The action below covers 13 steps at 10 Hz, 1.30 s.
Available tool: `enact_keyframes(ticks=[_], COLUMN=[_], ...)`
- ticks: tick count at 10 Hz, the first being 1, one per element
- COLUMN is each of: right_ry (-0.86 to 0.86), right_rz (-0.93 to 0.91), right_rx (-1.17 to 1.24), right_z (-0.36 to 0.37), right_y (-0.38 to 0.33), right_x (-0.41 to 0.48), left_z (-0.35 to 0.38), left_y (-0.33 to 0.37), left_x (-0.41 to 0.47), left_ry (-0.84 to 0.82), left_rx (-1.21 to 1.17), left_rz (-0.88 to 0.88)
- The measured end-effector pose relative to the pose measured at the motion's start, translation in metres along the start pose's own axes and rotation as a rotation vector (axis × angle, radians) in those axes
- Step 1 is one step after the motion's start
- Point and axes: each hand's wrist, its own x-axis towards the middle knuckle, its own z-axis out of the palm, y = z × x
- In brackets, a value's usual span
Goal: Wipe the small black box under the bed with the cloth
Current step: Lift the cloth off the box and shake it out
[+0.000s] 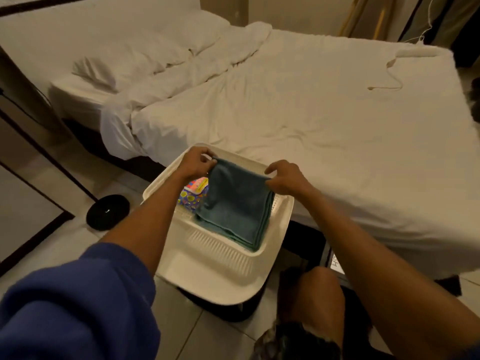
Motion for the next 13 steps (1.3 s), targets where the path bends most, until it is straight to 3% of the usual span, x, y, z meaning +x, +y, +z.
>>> enact_keyframes(ticks=[3,5,7,8,9,10,11,13], right_ry=[0.053,0.098,0.146,-0.136,-0.230,-0.200,-0.205,-0.020], right_rz=[-0.088,-0.166,-0.280,-0.350,-0.376,-0.381,-0.409,-0.352], right_rx=[-0.439,-0.603,-0.497,-0.472,-0.568,-0.630,-0.656,-0.482], right_z=[0.009,0.011,0.030,0.052,0.068,0.073,0.072,0.048], right_y=[0.018,0.019,0.011,0.000,-0.005,-0.008,-0.009,0.006], right_x=[0.037,0.043,0.013,-0.014,-0.030,-0.035,-0.041,-0.048], left_z=[0.051,0.053,0.031,0.029,0.024,0.025,0.031,0.037], left_y=[-0.017,-0.019,-0.016,-0.029,-0.034,-0.032,-0.032,-0.015], left_x=[0.055,0.051,0.013,-0.006,-0.014,-0.022,-0.030,-0.033], left_ry=[0.077,0.142,-0.251,-0.393,-0.386,-0.354,-0.323,-0.360], left_rx=[0.235,0.330,0.517,0.673,0.704,0.754,0.879,0.934], left_rz=[0.102,0.161,0.222,0.156,0.073,0.062,0.126,0.113])
